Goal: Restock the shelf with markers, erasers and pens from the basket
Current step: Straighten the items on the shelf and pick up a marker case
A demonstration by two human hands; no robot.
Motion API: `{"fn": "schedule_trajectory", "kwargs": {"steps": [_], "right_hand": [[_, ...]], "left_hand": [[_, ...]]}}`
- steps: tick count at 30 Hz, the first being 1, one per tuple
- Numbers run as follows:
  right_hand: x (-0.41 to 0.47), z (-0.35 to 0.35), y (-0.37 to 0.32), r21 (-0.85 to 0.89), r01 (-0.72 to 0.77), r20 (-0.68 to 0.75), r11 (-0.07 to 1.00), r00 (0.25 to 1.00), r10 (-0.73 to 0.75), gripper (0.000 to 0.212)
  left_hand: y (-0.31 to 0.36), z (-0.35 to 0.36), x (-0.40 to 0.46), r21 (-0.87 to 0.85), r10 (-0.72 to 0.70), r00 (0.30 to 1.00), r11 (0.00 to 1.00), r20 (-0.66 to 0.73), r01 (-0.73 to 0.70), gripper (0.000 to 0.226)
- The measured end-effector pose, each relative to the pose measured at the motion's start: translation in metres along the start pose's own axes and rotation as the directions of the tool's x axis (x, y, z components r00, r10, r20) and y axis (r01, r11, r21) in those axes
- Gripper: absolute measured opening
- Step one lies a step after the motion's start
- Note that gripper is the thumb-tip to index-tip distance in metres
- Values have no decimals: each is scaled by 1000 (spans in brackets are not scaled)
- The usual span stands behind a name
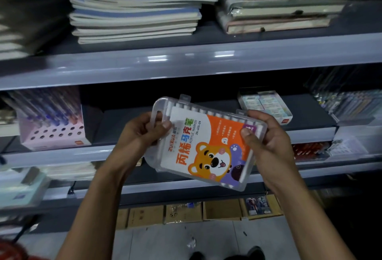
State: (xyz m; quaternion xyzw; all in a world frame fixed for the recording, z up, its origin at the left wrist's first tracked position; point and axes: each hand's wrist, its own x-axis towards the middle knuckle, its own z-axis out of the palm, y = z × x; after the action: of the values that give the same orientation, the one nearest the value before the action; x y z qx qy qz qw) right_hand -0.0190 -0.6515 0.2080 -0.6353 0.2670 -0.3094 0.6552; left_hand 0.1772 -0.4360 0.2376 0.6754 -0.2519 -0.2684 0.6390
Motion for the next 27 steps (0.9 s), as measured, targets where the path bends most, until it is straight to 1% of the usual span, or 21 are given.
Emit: {"fn": "schedule_trajectory", "kwargs": {"steps": [3,6,8,11,13,14,16,19,21,23,27], "right_hand": [[-1,-1,-1,-45,4,29,999,1000,-3,48],[-3,1,-2,-69,17,58,997,998,-13,55],[-3,3,-4,-81,13,70,997,998,-7,54],[-1,5,-4,-79,10,92,997,996,-3,49],[0,9,-4,-40,27,89,999,996,-24,45],[1,11,-4,6,45,79,999,996,-45,41],[2,16,-3,83,73,44,994,996,-77,36],[2,24,-3,97,109,3,989,994,-110,35],[0,30,-4,64,160,-31,985,987,-159,33],[-2,38,-3,21,207,-103,978,974,-204,30],[0,49,2,9,145,-307,989,942,-136,30]], "left_hand": [[-4,4,3,64,52,998,997,-27,-50,41],[-6,3,6,145,48,998,988,-43,-42,47],[-8,4,6,184,35,998,983,-43,-27,49],[-13,12,4,146,49,995,989,-83,-36,49],[-16,24,2,84,83,980,994,-181,-68,49],[-17,32,1,46,86,965,996,-248,-77,55],[-19,47,-2,-21,70,928,996,-367,-83,61],[-24,56,-2,-131,17,884,987,-467,-89,47],[-26,54,-2,-174,8,873,979,-488,-106,41],[-25,51,0,-193,13,868,973,-496,-125,40],[-22,52,0,-184,47,863,970,-503,-160,33]]}}
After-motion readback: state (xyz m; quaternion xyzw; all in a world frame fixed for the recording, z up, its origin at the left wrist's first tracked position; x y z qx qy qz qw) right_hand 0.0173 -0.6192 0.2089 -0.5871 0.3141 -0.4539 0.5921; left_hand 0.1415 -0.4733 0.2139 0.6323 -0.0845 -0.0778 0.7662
